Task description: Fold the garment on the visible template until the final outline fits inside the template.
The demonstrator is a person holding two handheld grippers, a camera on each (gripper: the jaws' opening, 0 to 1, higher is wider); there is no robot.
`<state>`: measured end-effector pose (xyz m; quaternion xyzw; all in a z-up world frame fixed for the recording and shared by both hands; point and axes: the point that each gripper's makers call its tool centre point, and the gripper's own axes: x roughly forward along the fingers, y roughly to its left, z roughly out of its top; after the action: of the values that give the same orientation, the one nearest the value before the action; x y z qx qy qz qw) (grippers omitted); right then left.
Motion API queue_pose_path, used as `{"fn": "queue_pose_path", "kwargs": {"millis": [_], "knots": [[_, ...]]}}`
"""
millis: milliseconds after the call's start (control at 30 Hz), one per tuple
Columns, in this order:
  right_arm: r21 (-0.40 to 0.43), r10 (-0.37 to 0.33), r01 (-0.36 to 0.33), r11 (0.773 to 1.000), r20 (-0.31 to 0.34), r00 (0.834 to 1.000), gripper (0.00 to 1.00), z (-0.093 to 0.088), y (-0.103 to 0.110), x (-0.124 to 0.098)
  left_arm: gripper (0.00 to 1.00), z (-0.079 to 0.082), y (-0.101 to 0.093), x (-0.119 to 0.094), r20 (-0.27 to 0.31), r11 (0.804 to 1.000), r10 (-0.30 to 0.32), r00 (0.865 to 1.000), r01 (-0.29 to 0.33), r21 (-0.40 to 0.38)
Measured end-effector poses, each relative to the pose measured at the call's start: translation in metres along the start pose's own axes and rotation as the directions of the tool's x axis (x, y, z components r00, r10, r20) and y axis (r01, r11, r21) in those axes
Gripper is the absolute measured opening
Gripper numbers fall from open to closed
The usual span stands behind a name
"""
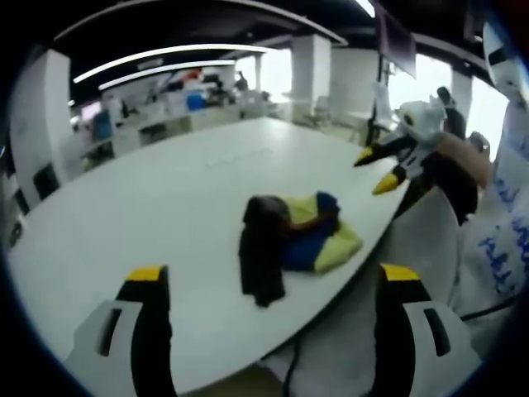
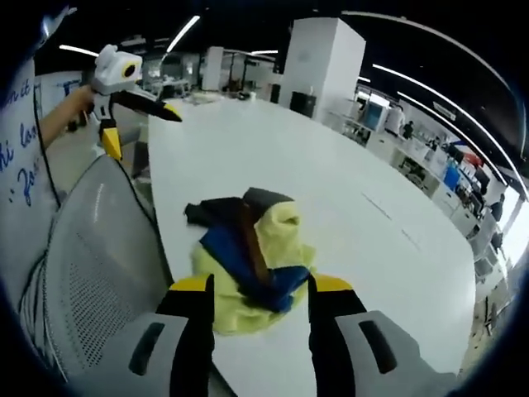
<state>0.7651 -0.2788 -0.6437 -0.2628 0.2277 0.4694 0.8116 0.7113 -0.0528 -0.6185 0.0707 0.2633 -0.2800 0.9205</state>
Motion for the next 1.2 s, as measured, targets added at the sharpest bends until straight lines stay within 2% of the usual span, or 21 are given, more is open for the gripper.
{"fn": "queue_pose_path", "kwargs": {"millis": [167,267,367,500,633,767,867,1067,1200], "knots": [[-0.037,0.015,-0.015,0.999,-0.003,1.000,0.40,0.002,0.001,0.006,1.00,-0.001,0.001,-0.001,0.003,1.000,0.006,1.000,-0.006,-0.003],[-0.073,0.034,-0.035,0.997,-0.018,0.999,0.33,-0.001,0.001,0.012,1.00,-0.001,0.001,-0.001,0.006,1.000,0.007,1.000,-0.007,-0.005],[-0.062,0.071,-0.072,0.995,-0.012,0.997,0.30,0.000,0.005,0.018,1.00,-0.003,0.001,-0.002,0.001,1.000,0.008,1.000,-0.008,-0.005],[-0.126,0.090,-0.097,0.987,-0.061,0.994,0.26,-0.008,0.008,0.024,1.00,-0.005,0.000,-0.002,0.001,1.000,0.008,1.000,-0.007,-0.009],[-0.124,0.113,-0.122,0.985,-0.076,0.991,0.24,-0.013,0.011,0.031,1.00,-0.007,0.001,-0.003,0.000,1.000,0.013,1.000,-0.013,-0.014],[-0.122,0.114,-0.123,0.985,-0.079,0.990,0.22,-0.017,0.010,0.038,1.00,-0.007,-0.002,-0.003,0.003,1.000,0.004,1.000,-0.004,-0.016],[-0.146,0.108,-0.123,0.982,-0.104,0.989,0.20,-0.023,0.008,0.043,1.00,-0.007,-0.002,-0.004,0.010,1.000,0.005,1.000,-0.005,-0.024],[-0.130,0.103,-0.116,0.985,-0.100,0.990,0.18,-0.030,0.004,0.054,0.99,-0.009,-0.001,-0.004,0.005,1.000,0.011,1.000,-0.010,-0.028],[-0.153,0.097,-0.117,0.981,-0.133,0.986,0.18,-0.039,0.004,0.060,0.98,-0.008,-0.002,-0.005,0.011,0.999,0.010,1.000,-0.009,-0.036]]}}
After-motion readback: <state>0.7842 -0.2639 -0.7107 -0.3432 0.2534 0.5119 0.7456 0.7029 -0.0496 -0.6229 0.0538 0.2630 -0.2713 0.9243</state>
